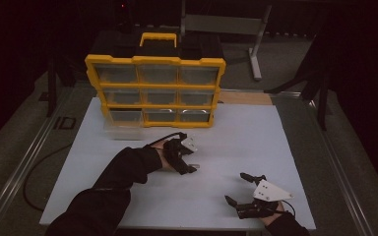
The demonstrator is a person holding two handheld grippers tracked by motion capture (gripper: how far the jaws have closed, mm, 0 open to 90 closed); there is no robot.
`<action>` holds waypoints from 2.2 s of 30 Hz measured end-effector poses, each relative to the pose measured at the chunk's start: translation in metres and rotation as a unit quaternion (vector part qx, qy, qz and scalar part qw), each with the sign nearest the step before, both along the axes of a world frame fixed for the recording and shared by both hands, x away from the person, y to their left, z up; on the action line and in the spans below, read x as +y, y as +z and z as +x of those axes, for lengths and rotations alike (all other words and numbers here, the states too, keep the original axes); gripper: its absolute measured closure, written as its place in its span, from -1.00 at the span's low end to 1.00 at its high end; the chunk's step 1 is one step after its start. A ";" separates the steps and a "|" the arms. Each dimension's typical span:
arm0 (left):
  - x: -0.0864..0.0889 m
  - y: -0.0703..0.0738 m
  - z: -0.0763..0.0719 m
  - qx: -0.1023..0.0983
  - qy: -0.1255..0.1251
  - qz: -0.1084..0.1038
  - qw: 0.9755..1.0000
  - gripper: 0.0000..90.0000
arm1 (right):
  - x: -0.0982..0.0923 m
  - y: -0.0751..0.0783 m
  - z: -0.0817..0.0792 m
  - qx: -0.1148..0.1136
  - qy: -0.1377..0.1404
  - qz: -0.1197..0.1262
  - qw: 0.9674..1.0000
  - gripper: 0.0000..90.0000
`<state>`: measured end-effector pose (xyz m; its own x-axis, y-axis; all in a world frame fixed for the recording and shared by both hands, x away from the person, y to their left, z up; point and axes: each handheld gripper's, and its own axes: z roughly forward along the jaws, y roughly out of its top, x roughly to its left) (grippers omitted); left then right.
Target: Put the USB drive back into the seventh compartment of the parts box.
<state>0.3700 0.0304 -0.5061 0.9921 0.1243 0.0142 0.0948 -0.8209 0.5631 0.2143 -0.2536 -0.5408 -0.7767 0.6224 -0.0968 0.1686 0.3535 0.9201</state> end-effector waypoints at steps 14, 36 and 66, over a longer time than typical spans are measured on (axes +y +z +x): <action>-0.007 -0.016 0.004 0.005 0.000 0.018 1.000 0.26 | 0.000 0.000 0.000 0.001 -0.001 0.000 1.000 -0.79; -0.012 -0.027 0.010 0.026 -0.002 0.024 0.999 0.63 | 0.000 0.000 0.001 0.003 -0.003 0.001 1.000 -0.79; -0.011 -0.015 0.003 0.025 -0.007 0.029 0.999 0.77 | -0.001 0.001 0.001 -0.001 -0.011 0.005 1.000 -0.79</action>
<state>0.3726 0.0199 -0.5214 0.9935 0.1101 -0.0298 0.1099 -0.8532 0.5099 0.2154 -0.2546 -0.5401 -0.7624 0.6405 -0.0922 0.1745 0.3407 0.9239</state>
